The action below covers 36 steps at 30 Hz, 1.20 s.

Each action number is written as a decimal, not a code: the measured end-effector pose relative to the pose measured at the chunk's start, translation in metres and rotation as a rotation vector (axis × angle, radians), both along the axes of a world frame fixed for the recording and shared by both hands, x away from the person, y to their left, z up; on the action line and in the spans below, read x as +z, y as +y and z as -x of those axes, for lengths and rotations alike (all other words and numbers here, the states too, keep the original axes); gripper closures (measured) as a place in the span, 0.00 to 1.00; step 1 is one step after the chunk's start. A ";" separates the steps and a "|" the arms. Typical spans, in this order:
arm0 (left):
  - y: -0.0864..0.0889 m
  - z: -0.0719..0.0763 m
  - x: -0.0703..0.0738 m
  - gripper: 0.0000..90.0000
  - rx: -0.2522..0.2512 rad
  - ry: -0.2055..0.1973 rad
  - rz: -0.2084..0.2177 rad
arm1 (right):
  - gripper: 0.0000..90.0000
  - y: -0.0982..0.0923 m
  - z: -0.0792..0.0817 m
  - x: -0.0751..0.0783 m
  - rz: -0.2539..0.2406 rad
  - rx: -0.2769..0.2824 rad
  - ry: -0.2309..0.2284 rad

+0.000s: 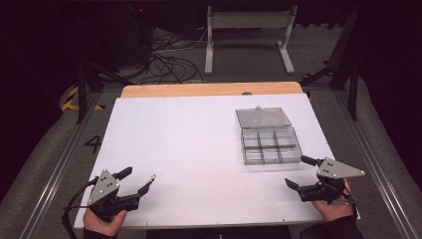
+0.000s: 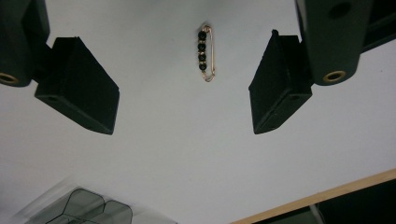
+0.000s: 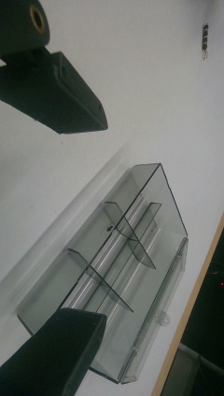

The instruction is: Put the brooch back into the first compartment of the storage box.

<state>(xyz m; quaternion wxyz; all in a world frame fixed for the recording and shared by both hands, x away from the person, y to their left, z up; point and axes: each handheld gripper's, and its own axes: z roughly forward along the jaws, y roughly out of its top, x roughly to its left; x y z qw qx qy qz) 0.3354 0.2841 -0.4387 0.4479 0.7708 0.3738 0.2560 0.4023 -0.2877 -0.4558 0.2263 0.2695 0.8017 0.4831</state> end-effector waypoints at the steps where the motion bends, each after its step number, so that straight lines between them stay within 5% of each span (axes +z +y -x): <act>1: 0.000 -0.002 0.001 0.27 -0.002 0.005 0.001 | 0.08 0.000 0.000 0.000 0.000 0.001 0.000; 33: -0.016 -0.044 0.008 0.27 -0.024 0.110 -0.054 | 0.08 0.003 -0.002 -0.002 0.004 0.015 0.020; 36: -0.017 -0.049 0.010 0.27 -0.030 0.150 -0.055 | 0.08 0.002 -0.002 -0.003 0.005 0.016 0.022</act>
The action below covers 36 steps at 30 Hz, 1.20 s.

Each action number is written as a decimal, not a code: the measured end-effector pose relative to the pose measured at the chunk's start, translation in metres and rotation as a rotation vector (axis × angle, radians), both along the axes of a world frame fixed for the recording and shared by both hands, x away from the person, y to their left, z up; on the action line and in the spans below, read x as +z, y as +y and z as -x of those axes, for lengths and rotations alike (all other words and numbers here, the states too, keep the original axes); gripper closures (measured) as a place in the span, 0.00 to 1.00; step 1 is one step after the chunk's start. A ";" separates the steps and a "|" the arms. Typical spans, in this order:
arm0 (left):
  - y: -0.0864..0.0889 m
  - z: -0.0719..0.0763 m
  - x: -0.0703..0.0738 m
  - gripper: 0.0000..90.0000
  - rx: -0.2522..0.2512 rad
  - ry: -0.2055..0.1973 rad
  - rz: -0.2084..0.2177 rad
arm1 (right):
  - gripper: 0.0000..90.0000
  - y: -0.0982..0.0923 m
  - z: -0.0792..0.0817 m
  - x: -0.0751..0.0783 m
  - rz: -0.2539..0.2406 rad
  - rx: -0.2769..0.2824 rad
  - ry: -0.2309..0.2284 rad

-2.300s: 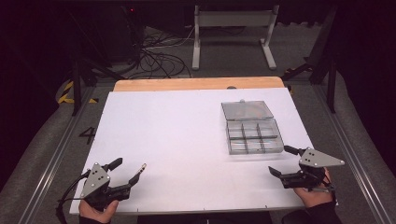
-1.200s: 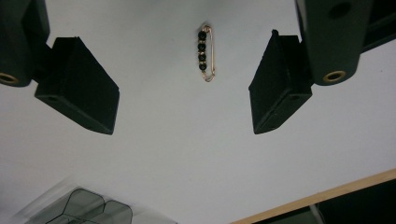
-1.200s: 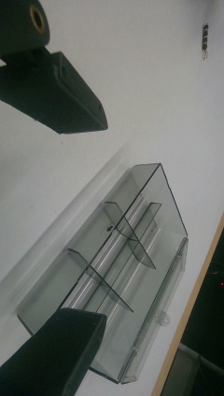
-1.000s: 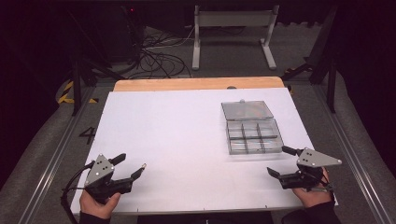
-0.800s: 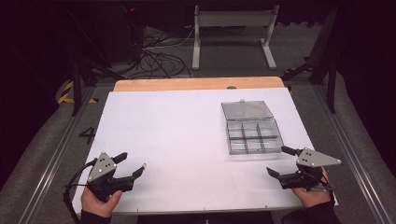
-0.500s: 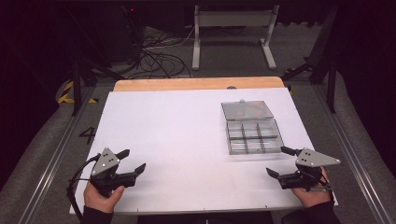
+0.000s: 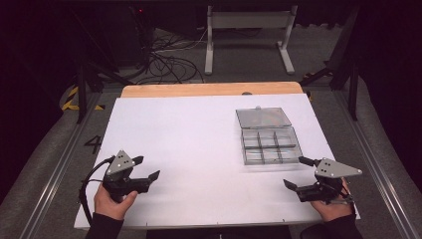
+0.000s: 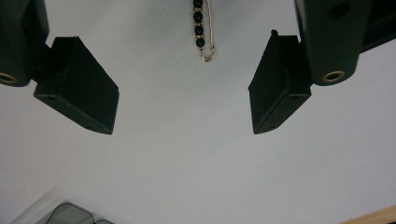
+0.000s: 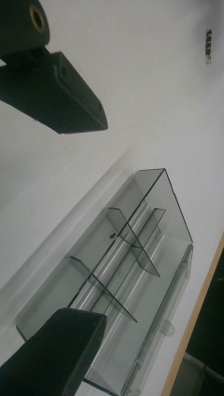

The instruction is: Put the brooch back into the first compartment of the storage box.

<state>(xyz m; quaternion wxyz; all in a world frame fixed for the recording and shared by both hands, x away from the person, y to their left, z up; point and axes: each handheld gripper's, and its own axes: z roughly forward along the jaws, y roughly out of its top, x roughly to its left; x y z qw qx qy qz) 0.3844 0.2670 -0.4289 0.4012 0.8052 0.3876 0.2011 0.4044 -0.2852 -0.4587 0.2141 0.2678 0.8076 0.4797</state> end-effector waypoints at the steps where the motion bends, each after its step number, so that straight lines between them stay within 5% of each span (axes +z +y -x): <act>1: 0.000 -0.001 0.000 0.27 -0.002 0.007 0.004 | 0.08 0.000 0.000 0.000 0.002 0.000 0.000; 6: 0.000 -0.003 0.000 0.28 -0.004 0.029 -0.002 | 0.08 0.000 0.000 -0.001 0.002 0.004 0.005; 12: -0.002 -0.005 -0.001 0.30 0.003 0.052 -0.071 | 0.08 0.001 0.000 -0.001 0.004 0.005 0.006; 23: -0.007 -0.015 -0.004 0.36 0.021 0.194 -0.127 | 0.08 0.001 -0.001 -0.001 0.007 0.009 0.008; 36: -0.010 -0.023 -0.015 0.44 0.047 0.308 -0.217 | 0.08 0.002 0.000 -0.002 0.007 0.015 0.010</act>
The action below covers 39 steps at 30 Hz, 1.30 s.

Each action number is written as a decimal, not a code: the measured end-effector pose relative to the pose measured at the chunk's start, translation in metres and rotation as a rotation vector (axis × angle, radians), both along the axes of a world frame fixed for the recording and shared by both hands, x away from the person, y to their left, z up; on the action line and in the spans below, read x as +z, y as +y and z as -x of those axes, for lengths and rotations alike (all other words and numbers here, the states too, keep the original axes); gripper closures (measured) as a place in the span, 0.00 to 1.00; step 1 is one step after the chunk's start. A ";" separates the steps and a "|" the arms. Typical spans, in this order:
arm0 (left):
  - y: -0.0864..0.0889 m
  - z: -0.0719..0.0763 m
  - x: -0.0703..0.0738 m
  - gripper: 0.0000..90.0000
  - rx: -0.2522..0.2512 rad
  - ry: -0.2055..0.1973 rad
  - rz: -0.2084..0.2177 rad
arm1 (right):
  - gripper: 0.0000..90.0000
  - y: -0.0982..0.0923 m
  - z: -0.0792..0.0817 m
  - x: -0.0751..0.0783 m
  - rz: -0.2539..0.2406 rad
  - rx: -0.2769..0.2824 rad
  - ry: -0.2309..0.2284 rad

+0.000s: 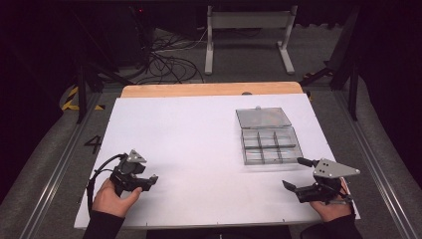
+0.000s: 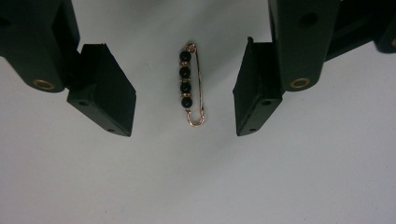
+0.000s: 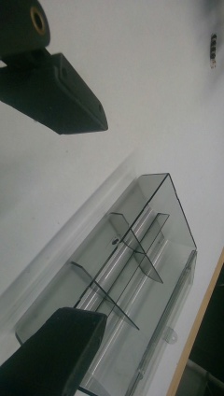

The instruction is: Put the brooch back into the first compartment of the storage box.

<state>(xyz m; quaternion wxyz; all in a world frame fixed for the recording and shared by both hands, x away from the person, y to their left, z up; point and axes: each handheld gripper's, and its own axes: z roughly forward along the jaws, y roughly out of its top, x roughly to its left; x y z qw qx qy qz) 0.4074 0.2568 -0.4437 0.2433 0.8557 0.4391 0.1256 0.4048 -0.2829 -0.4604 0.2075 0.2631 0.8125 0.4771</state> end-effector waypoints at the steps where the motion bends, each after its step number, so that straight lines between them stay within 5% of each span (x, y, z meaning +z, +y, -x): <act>1: 0.000 0.000 0.000 0.45 0.000 0.000 0.000 | 0.08 0.000 0.000 0.000 0.000 0.000 -0.001; 8: -0.002 -0.005 -0.005 0.52 0.034 0.056 -0.056 | 0.09 0.000 0.000 0.000 0.001 0.001 -0.001; 23: -0.006 -0.012 -0.011 0.67 0.048 0.134 -0.094 | 0.09 0.000 -0.001 -0.001 0.002 0.003 0.004; 39: -0.011 -0.014 -0.015 0.92 0.024 0.168 -0.140 | 0.09 0.000 -0.001 -0.001 0.003 0.007 0.004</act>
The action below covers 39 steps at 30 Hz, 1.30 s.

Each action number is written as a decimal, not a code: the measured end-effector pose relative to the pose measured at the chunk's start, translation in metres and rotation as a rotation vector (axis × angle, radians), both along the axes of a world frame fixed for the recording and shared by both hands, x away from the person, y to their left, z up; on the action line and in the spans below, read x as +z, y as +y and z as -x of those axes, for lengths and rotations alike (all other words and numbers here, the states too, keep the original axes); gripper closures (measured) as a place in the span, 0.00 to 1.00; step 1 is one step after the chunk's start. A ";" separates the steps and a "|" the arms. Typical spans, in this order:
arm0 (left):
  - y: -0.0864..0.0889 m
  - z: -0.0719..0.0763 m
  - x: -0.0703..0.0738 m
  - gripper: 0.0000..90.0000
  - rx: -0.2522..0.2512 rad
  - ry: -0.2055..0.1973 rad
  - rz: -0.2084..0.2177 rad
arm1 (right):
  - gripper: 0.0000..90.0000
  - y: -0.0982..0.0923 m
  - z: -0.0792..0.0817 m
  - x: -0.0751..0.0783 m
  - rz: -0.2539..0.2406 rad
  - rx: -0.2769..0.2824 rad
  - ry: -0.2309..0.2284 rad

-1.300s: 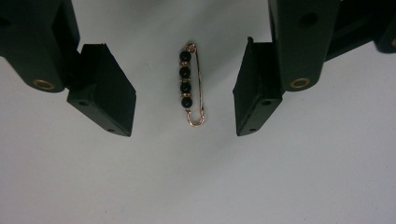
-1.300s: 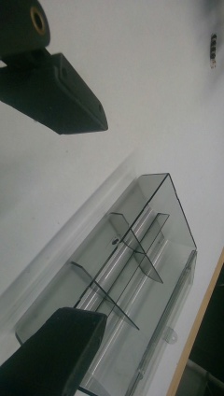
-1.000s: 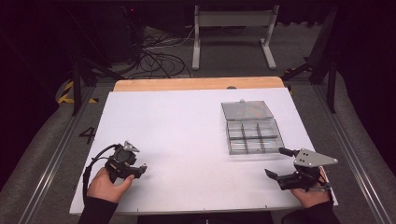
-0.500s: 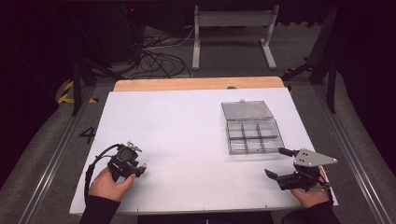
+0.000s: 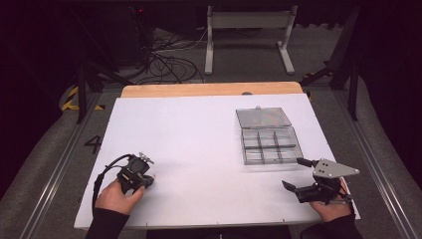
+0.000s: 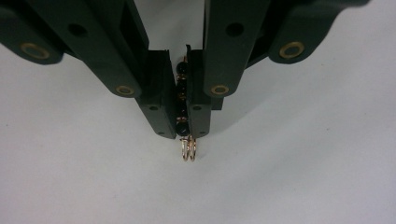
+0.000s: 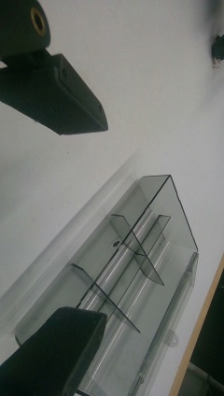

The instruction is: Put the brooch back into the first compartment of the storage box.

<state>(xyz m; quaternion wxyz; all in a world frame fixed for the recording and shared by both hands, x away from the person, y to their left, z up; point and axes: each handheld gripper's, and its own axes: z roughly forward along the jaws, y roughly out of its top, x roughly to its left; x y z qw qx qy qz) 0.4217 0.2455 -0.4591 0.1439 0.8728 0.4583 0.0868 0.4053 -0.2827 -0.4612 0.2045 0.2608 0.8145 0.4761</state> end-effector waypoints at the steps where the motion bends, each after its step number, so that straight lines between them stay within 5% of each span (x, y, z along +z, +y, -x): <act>1: 0.000 0.000 0.000 0.92 -0.003 0.000 -0.003 | 0.09 0.000 0.000 0.000 0.000 0.000 0.000; 19: 0.003 0.001 0.003 0.93 -0.021 -0.031 0.019 | 0.09 0.000 0.000 0.000 -0.002 0.000 0.000; 31: 0.008 0.005 0.013 0.93 -0.029 -0.097 0.124 | 0.09 0.000 -0.001 -0.001 -0.004 0.002 0.006; 39: 0.012 0.009 0.024 0.93 -0.056 -0.182 0.214 | 0.09 -0.001 -0.002 -0.003 -0.010 0.000 0.017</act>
